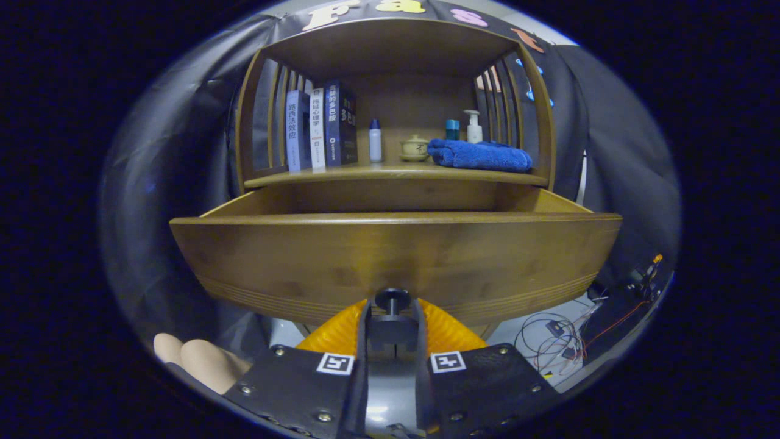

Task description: Pull open the drawer, take out the items inside it, and place them on the countertop above the cabinet.

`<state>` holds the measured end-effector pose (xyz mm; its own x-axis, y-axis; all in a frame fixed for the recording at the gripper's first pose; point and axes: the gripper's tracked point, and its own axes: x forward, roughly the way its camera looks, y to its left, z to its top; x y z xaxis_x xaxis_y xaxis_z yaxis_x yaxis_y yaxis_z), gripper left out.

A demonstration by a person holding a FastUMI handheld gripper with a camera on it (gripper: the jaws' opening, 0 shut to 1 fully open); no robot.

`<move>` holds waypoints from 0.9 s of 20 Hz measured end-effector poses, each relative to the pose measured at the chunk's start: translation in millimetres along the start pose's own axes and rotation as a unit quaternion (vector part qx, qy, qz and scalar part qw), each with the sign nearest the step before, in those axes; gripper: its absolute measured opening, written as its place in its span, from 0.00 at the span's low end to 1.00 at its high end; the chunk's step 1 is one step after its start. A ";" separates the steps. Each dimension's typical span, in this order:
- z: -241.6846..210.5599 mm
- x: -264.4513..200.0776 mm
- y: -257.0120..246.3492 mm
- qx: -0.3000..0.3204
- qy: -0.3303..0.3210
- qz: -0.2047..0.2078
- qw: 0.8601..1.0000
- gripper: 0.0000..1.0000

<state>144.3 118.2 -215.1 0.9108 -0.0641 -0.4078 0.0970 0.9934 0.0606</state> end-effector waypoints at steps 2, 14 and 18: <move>-2.6 -5.0 1.3 -0.002 0.005 0.001 1.000 0.32; -13.4 -35.7 8.0 -0.012 0.016 0.007 1.000 0.32; -14.1 -35.8 8.3 -0.020 0.016 0.007 1.000 0.32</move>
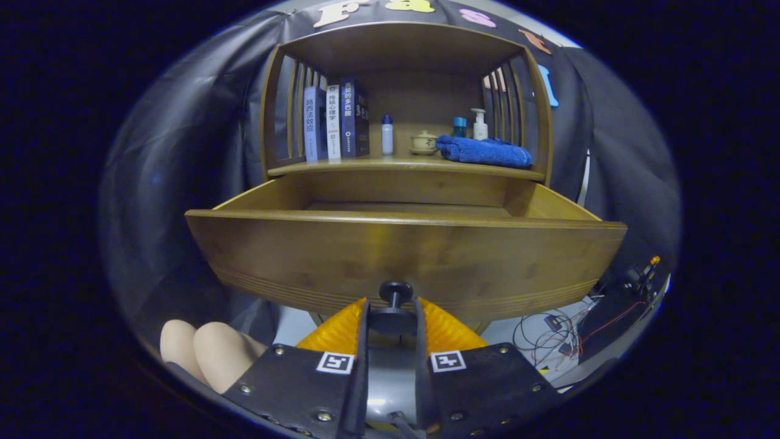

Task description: Pull open the drawer, take out the items inside it, and place them on the countertop above the cabinet.

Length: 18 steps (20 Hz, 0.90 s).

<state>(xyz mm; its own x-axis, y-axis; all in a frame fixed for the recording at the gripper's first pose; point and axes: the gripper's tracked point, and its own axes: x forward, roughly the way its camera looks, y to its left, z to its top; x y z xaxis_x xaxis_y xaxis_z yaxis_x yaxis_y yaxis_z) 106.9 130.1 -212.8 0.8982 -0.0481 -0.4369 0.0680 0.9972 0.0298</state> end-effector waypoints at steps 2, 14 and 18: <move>-0.4 1.4 0.5 -0.018 0.005 0.003 1.000 0.32; 46.1 -59.3 17.2 -0.048 -0.052 0.070 0.995 0.41; 111.9 -66.7 25.2 -0.019 -0.119 0.086 0.989 0.41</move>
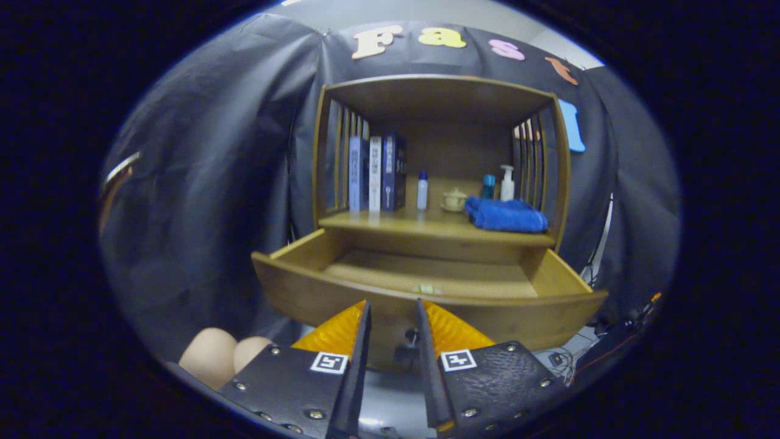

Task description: Pull open the drawer, take out the items inside it, and place them on the countertop above the cabinet.

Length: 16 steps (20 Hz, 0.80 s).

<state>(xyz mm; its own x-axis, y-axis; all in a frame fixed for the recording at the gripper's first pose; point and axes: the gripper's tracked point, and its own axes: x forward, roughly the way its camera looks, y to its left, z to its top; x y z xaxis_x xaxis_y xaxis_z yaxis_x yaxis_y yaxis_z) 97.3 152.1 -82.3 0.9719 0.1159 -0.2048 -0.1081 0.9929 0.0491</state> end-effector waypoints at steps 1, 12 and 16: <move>12.4 5.6 -1.8 0.008 -0.009 -0.002 1.000 0.41; 23.4 102.2 -39.7 0.007 0.097 -0.007 0.995 0.41; 0.0 130.5 -45.9 0.024 0.179 -0.005 0.983 0.41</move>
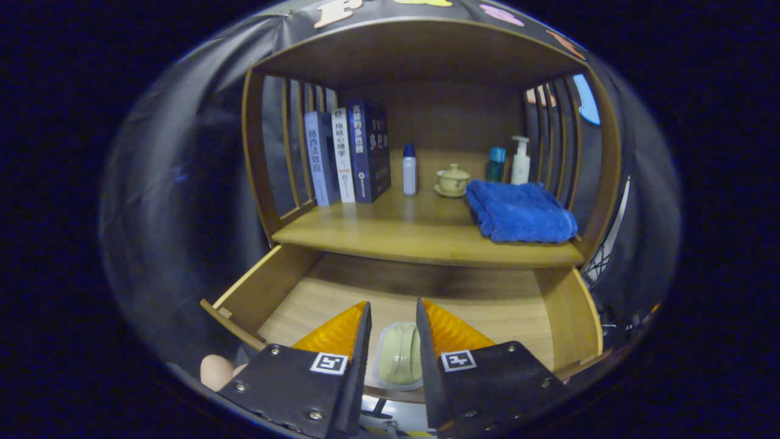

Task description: Pull open the drawer, take out the items inside it, and place them on the countertop above the cabinet.

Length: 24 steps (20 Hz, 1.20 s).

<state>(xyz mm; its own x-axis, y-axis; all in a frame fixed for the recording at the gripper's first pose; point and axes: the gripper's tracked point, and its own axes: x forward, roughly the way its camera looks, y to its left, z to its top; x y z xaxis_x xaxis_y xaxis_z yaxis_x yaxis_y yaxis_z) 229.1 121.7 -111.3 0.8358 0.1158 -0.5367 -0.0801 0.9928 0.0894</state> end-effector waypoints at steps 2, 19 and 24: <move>-11.9 15.2 -1.5 -0.004 0.039 -0.003 0.999 0.41; -81.5 70.9 -17.6 -0.004 0.170 -0.035 0.985 0.42; -75.9 66.5 -15.1 0.005 0.153 -0.025 0.988 0.18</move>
<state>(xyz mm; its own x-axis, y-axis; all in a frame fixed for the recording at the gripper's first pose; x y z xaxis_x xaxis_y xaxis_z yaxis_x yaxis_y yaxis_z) 244.7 116.8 -212.0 0.6352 0.0719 -0.7690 -0.0358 0.9973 0.0637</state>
